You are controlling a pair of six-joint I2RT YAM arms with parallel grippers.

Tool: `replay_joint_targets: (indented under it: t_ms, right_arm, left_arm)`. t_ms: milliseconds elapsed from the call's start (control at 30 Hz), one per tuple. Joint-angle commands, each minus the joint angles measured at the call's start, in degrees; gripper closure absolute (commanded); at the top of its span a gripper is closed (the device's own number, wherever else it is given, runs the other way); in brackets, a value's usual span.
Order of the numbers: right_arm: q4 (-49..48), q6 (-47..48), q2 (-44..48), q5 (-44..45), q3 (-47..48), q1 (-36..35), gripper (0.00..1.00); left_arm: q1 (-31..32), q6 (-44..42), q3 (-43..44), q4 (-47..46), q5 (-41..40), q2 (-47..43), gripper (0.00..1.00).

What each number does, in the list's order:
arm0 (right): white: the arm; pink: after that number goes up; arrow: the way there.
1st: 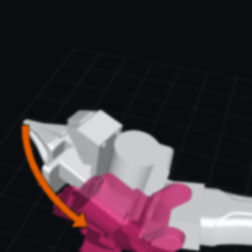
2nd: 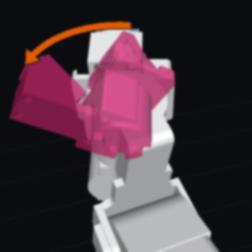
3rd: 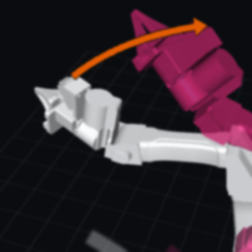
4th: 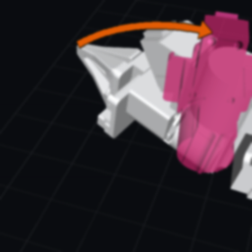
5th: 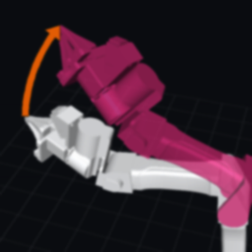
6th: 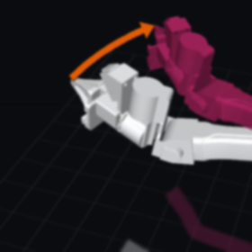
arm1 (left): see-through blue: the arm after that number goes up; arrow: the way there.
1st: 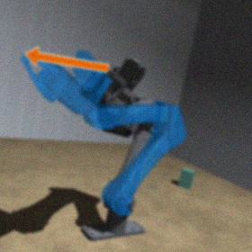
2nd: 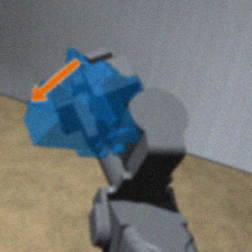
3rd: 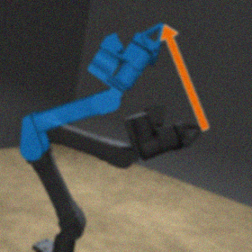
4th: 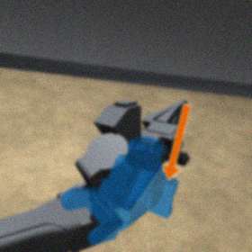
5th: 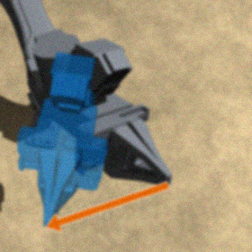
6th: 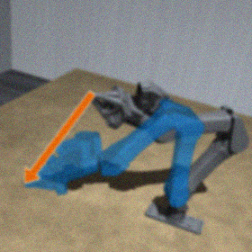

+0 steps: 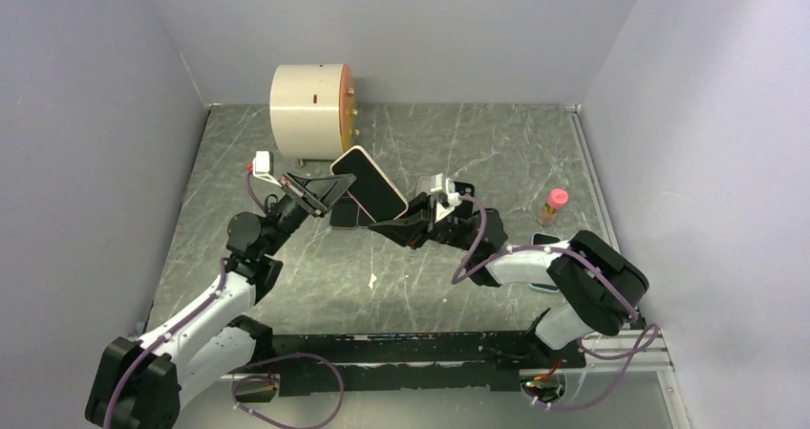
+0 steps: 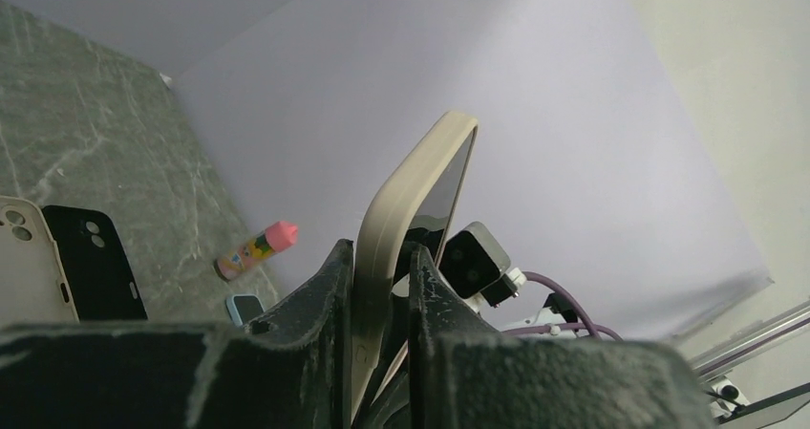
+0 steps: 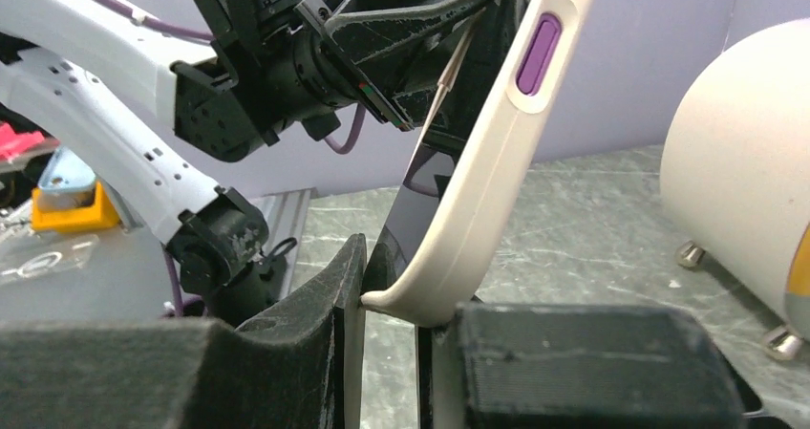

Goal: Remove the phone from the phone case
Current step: Remove the phone case from the phone.

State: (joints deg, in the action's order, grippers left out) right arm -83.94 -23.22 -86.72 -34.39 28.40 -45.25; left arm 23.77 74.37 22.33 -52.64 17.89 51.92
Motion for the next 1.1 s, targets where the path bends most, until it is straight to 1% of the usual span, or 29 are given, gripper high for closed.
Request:
replay_joint_targets:
  t_ms: [0,67,133,267,333,400,467,533,667,800,867,967,1000,1067]
  right_arm:
    - [8.0,15.4,2.5,-5.0,2.5,1.3,1.00]
    - [8.2,13.7,2.6,-4.8,2.8,1.4,1.00]
    - [6.4,10.3,2.4,-4.6,2.8,1.3,1.00]
    - [-0.8,2.2,1.4,-5.1,2.7,1.3,1.00]
    - [-4.7,-1.3,0.6,-6.4,2.8,1.3,1.00]
    - [-6.2,-2.3,0.2,-7.4,2.8,1.3,1.00]
    - [-3.4,0.3,0.6,-7.2,2.6,1.4,0.99]
    - [1.1,5.2,1.7,-7.0,2.3,1.3,0.97]
    - [10.2,16.4,5.5,-8.5,1.6,1.3,0.97]
    - [24.4,28.0,9.9,-8.5,3.4,1.3,0.97]
    - [29.2,32.4,11.3,-8.8,4.4,1.3,0.97]
    - [34.1,36.6,12.1,-9.9,6.2,1.2,0.97]
    - [35.5,36.9,12.0,-10.7,6.9,1.2,0.97]
    - [35.6,34.5,11.5,-10.8,7.8,1.2,0.99]
  left_arm:
    - [-1.6,2.0,2.3,3.8,1.8,0.0,0.98]
    - [-1.9,1.5,1.4,0.4,1.9,1.1,0.97]
    - [-1.9,0.5,0.9,-4.6,2.7,2.4,0.98]
    - [-1.9,-2.2,-0.7,-13.4,4.3,5.2,0.97]
    - [-1.9,-2.6,-1.4,-16.1,4.7,6.2,0.97]
    - [-2.0,-1.4,-1.9,-17.2,4.7,6.8,0.98]
    - [-2.4,-0.1,-1.8,-17.1,5.1,7.0,0.98]
    - [-3.5,1.0,-1.0,-14.9,6.8,6.8,0.98]
    - [-5.8,0.7,2.0,-5.1,10.3,4.3,0.97]
    - [-6.6,-1.7,4.6,2.7,12.6,2.1,0.98]
    - [-6.6,-2.5,5.7,5.3,13.4,1.6,0.97]
    - [-6.7,-2.7,6.2,6.2,14.3,1.9,0.97]
    - [-6.7,-2.7,6.2,5.8,14.4,2.1,0.98]
    - [-6.8,-2.7,5.6,3.3,14.4,2.6,0.98]
